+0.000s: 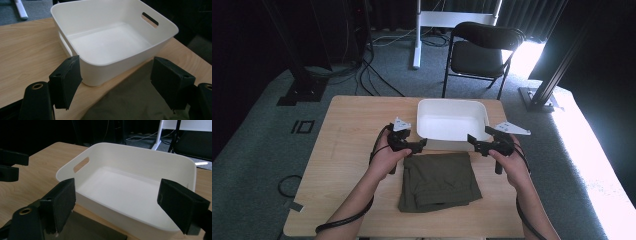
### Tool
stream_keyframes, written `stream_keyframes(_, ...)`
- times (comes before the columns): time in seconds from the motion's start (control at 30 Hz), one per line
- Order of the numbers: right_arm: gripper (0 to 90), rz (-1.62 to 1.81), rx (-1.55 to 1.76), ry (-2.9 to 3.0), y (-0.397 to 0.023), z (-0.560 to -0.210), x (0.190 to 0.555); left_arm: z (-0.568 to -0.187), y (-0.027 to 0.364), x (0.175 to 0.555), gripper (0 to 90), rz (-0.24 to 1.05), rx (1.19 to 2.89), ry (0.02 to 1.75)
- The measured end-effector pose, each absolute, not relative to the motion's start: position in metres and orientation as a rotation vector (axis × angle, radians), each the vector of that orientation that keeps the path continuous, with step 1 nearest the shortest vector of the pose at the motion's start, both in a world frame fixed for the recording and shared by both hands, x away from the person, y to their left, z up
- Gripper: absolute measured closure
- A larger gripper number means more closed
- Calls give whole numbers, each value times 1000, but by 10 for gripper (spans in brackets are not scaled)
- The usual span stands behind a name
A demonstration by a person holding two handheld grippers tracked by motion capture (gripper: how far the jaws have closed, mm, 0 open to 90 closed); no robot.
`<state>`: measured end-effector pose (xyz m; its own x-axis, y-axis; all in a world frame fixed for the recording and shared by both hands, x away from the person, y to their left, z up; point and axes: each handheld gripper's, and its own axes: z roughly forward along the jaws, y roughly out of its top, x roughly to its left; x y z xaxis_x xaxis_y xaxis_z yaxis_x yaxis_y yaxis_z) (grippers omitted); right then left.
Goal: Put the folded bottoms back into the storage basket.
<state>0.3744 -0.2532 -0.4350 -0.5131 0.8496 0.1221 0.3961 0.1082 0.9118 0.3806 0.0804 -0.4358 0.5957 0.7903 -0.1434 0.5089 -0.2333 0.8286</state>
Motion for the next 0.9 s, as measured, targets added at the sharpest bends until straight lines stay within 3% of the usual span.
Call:
stream_keyframes(0.7,151,1357,1177,2025,-242,-477,349,-458,83,340,262,379,1944,1005)
stream_keyframes(0.9,151,1321,1210,2073,-237,-496,340,-467,84,333,201,369,1974,1006)
